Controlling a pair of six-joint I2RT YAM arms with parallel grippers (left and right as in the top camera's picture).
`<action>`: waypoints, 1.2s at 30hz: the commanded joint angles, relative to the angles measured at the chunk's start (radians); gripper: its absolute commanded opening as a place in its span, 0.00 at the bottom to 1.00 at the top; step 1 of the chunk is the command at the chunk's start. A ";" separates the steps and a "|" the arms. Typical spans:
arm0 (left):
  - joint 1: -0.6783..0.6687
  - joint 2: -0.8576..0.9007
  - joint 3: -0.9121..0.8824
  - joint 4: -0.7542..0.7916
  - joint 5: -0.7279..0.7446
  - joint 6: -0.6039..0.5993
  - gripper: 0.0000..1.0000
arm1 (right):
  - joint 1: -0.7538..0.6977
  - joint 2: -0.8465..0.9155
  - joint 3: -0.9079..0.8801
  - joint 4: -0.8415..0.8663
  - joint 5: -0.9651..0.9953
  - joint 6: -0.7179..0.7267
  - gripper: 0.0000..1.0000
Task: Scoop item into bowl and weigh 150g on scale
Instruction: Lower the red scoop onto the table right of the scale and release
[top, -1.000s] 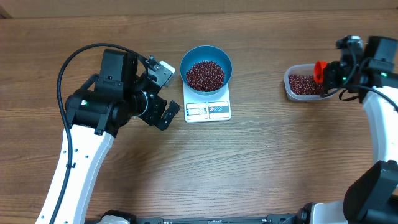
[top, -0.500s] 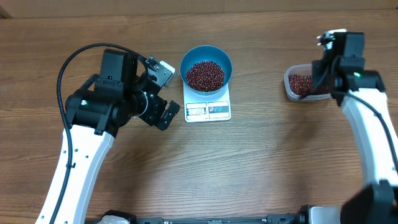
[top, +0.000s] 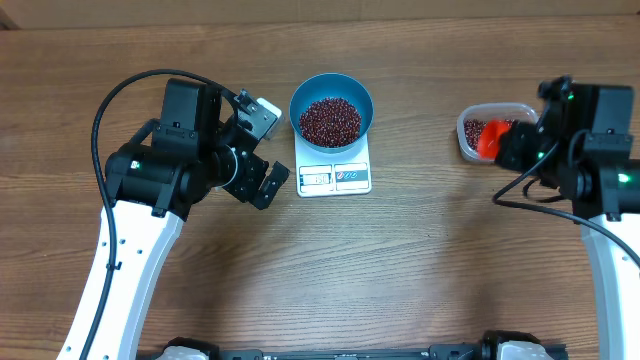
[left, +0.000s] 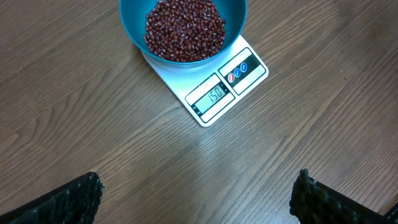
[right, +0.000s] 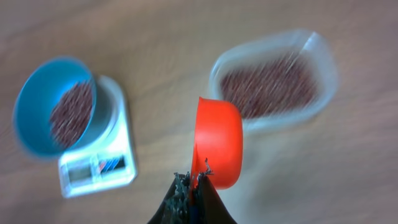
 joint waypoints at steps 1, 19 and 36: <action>0.000 0.002 0.021 0.000 0.019 -0.009 1.00 | -0.036 0.000 -0.057 -0.040 -0.161 0.069 0.04; 0.000 0.002 0.021 0.000 0.019 -0.010 1.00 | -0.450 0.011 -0.727 0.511 -0.871 0.039 0.04; 0.000 0.002 0.021 0.000 0.019 -0.010 1.00 | -0.450 0.103 -0.875 0.825 -0.754 0.182 0.05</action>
